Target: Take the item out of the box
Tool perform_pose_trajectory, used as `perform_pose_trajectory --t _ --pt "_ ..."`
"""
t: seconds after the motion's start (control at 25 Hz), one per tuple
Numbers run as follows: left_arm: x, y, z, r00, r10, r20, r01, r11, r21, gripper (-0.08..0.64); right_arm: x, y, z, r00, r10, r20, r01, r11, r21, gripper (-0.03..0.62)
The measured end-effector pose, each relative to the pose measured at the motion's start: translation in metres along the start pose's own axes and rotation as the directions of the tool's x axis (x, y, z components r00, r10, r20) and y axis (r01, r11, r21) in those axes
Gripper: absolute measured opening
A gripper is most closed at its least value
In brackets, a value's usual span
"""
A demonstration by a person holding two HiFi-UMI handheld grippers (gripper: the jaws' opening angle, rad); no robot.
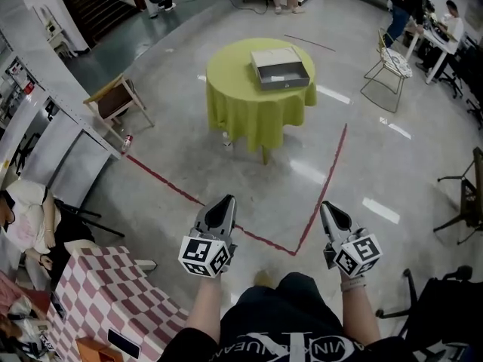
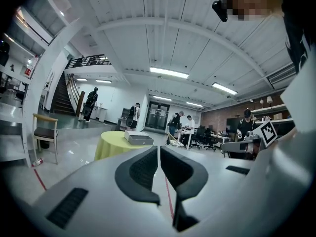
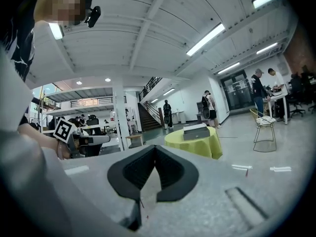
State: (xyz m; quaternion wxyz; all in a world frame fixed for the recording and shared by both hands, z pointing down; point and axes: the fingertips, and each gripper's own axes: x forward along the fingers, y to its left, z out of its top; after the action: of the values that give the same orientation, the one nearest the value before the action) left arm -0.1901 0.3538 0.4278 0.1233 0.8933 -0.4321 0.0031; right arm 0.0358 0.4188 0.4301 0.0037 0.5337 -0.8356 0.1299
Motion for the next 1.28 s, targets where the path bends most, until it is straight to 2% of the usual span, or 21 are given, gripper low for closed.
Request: perform_pose_trajectory --t 0.36,0.52,0.76,1.28 --pt "0.032 0.023 -0.017 0.999 -0.002 -0.034 0.002 1.0 -0.026 0.021 0.037 -0.028 -0.002 1.0 -0.003 -0.005 0.004 1.0 0.019 0.005" --pt "0.06 0.043 -0.006 1.0 0.016 -0.024 -0.017 1.0 -0.022 0.021 0.075 -0.05 0.005 1.0 0.017 -0.007 -0.017 0.999 0.029 0.005" --pt "0.114 0.069 0.021 0.999 0.038 -0.004 -0.038 0.999 -0.013 0.021 0.131 -0.084 0.037 0.999 0.043 0.014 -0.043 0.999 0.011 0.005" --pt "0.219 0.084 0.032 0.999 0.012 -0.032 -0.013 1.0 -0.022 0.021 0.196 -0.163 0.053 0.999 0.047 -0.012 -0.046 0.998 0.047 0.005"
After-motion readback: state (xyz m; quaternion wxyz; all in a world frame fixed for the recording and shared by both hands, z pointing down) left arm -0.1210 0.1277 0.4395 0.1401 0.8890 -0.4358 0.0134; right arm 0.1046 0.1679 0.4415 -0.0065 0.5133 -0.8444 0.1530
